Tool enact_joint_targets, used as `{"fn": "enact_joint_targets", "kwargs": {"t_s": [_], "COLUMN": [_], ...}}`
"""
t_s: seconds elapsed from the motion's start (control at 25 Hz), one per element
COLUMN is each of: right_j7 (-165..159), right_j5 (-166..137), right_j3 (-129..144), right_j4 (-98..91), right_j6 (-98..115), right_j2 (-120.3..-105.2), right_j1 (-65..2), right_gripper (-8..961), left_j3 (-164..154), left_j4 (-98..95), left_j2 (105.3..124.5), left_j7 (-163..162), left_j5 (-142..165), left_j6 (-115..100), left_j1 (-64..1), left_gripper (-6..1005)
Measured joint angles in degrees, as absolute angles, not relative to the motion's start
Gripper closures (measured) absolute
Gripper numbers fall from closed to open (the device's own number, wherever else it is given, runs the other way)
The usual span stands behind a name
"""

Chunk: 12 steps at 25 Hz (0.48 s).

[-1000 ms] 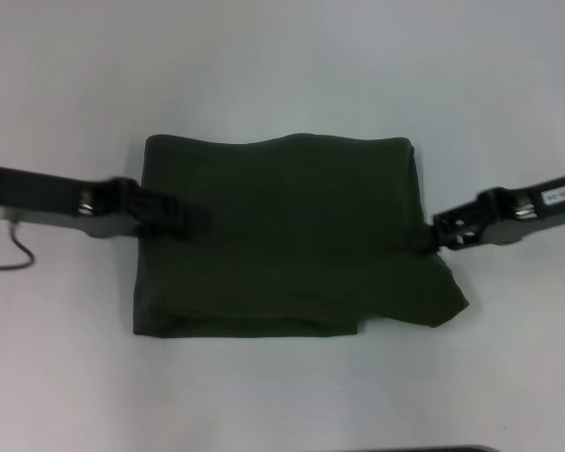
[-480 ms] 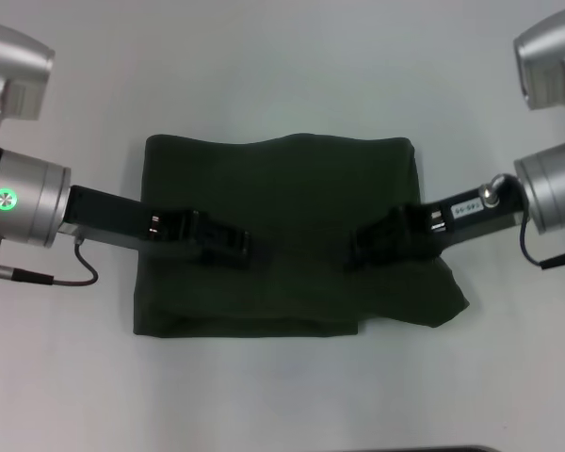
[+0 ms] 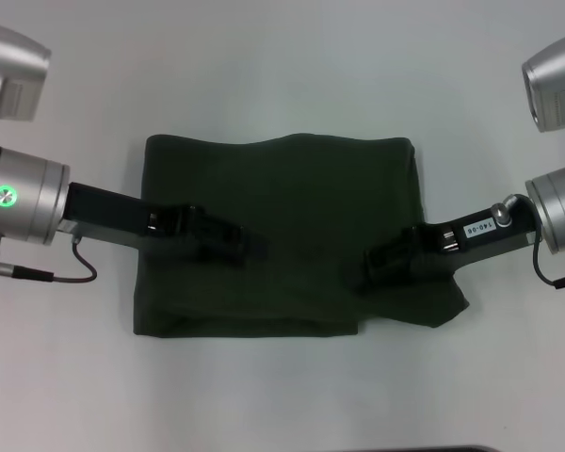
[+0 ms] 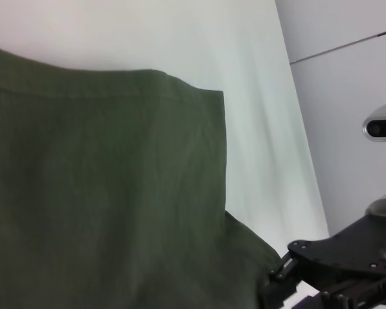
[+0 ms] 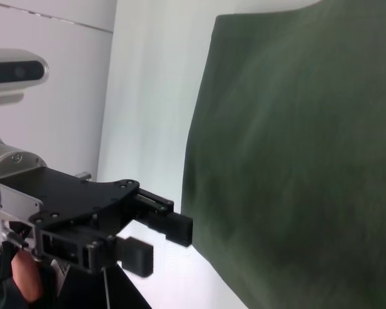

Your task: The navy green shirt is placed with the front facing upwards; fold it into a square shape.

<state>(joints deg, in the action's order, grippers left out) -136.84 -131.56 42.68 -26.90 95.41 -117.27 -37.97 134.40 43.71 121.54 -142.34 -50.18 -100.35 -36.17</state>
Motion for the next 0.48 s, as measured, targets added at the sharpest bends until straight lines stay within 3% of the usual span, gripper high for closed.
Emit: {"fn": "enact_joint_targets", "kwargs": {"t_s": [0.2,0.48], "right_j7": [-136.8,-137.4], "right_j5": [-131.6,-133.6], "right_j3": [43.0,43.1], "right_j4": [-26.7,-26.7], "right_j6": [94.8,93.6], "right_j2": [-117.34,-117.19], "right_j1": [-37.9,-37.2], "right_gripper": [533,526], "left_j3": [131.4,129.1], "left_j4": [42.8,41.0], "left_j2": [121.84,120.05], "left_j7": [-142.5,-143.8], "left_j5": [-50.2,-50.2], "left_j6": [-99.3,-96.2], "left_j1": [-36.3,-36.1], "left_gripper": [521,520]}}
